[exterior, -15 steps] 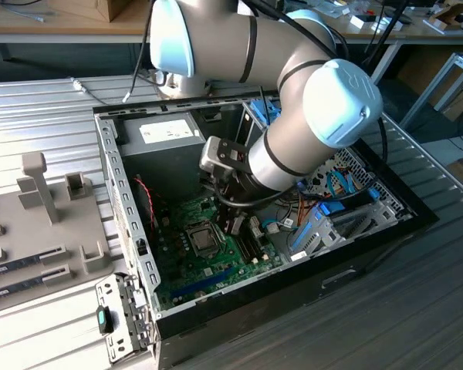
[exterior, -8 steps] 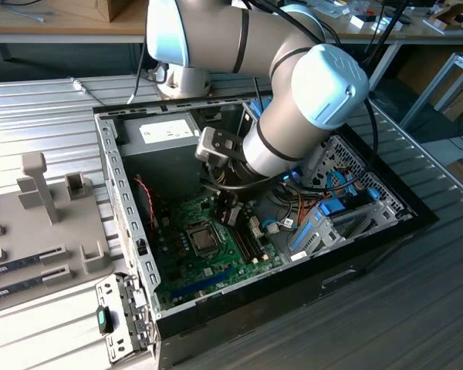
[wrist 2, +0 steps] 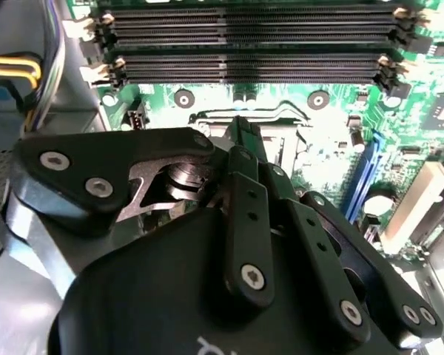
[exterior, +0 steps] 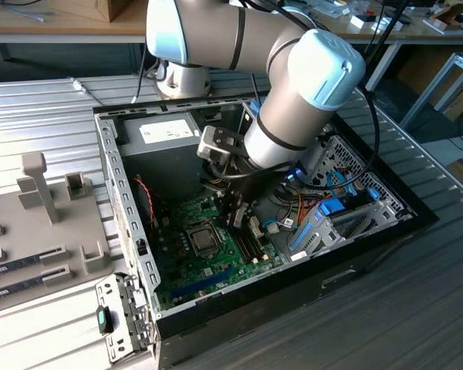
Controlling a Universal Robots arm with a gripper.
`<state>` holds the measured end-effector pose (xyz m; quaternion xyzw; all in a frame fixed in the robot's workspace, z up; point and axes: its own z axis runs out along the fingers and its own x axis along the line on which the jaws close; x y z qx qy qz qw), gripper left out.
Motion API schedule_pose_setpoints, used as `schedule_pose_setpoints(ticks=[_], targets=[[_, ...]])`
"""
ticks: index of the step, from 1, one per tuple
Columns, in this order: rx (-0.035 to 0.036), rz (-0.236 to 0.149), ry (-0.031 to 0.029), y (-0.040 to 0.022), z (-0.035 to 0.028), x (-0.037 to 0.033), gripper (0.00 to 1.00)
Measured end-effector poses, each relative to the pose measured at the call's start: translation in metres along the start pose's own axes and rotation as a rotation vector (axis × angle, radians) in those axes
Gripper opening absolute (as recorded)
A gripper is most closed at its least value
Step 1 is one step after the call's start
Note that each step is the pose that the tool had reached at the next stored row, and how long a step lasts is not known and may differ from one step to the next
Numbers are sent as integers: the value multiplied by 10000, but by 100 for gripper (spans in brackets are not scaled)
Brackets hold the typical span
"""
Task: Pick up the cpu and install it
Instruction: 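Install the second cpu locking lever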
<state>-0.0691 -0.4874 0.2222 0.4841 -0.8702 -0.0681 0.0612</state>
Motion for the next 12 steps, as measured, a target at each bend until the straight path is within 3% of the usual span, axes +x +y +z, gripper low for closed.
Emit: schedule_pose_setpoints(ticks=[2,6,12], targets=[[-18,2,11,-9,-26,-8,11],[-142,10,82,-70,-49,-46,11],[-143,10,82,-70,-51,-46,11]])
